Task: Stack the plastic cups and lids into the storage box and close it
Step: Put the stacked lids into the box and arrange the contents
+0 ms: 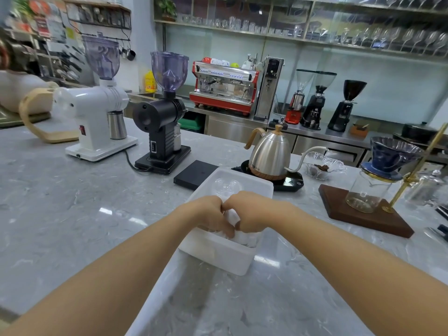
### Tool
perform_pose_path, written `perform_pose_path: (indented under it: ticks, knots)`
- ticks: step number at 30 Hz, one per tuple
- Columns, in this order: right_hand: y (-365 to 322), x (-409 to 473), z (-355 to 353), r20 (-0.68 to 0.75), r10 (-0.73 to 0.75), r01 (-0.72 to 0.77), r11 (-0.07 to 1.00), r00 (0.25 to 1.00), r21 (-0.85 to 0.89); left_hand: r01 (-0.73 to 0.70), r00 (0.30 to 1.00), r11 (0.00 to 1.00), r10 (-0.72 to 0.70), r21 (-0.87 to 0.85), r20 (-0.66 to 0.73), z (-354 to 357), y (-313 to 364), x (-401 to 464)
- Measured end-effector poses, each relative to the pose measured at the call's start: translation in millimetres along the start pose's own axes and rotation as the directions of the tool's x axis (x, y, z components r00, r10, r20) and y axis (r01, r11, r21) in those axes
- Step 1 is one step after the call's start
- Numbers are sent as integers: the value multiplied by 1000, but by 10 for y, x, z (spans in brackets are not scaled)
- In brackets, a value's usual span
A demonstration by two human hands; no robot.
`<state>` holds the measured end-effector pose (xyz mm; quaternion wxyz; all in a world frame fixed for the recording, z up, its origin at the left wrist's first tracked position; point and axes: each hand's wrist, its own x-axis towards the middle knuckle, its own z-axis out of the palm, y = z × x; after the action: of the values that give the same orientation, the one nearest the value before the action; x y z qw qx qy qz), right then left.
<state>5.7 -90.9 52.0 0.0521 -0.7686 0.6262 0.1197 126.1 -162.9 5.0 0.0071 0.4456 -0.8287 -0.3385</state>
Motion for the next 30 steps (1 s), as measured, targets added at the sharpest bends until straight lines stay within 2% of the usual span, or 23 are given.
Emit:
perform_pose_path:
  ticks: [6, 12, 15, 17, 19, 21, 23, 26, 30]
  knots:
    - [26, -61, -35, 7, 19, -19, 1000, 1000, 1, 21, 1000, 1000, -21, -11, 0, -35, 32, -73]
    - [165, -227, -78, -25, 54, -49, 983, 998, 179, 22, 997, 975, -4, 222, -80, -130, 119, -171]
    - [209, -374, -99, -144, 90, -43, 951, 986, 305, 8, 994, 970, 18, 242, -104, -160, 144, -188]
    - [282, -514, -134, -269, 128, -16, 923, 955, 384, -23, 983, 969, 66, 246, -171, -159, 163, -205]
    - [389, -674, -171, -395, 170, 29, 893, 903, 450, -72, 938, 968, 148, 240, -315, -185, 214, -242]
    - [542, -881, -181, -489, 236, 54, 860, 839, 507, -164, 848, 972, 225, 166, -480, -198, 348, -290]
    - [699, -1079, -168, -560, 293, 61, 848, 775, 527, -292, 759, 952, 291, 95, -582, -177, 539, -356]
    - [925, -1407, -95, -612, 377, 50, 824, 695, 564, -458, 679, 888, 384, 47, -626, -52, 914, -440]
    - [1174, -1858, 108, -612, 471, -18, 801, 635, 598, -622, 643, 781, 479, -44, -598, 275, 1431, -513]
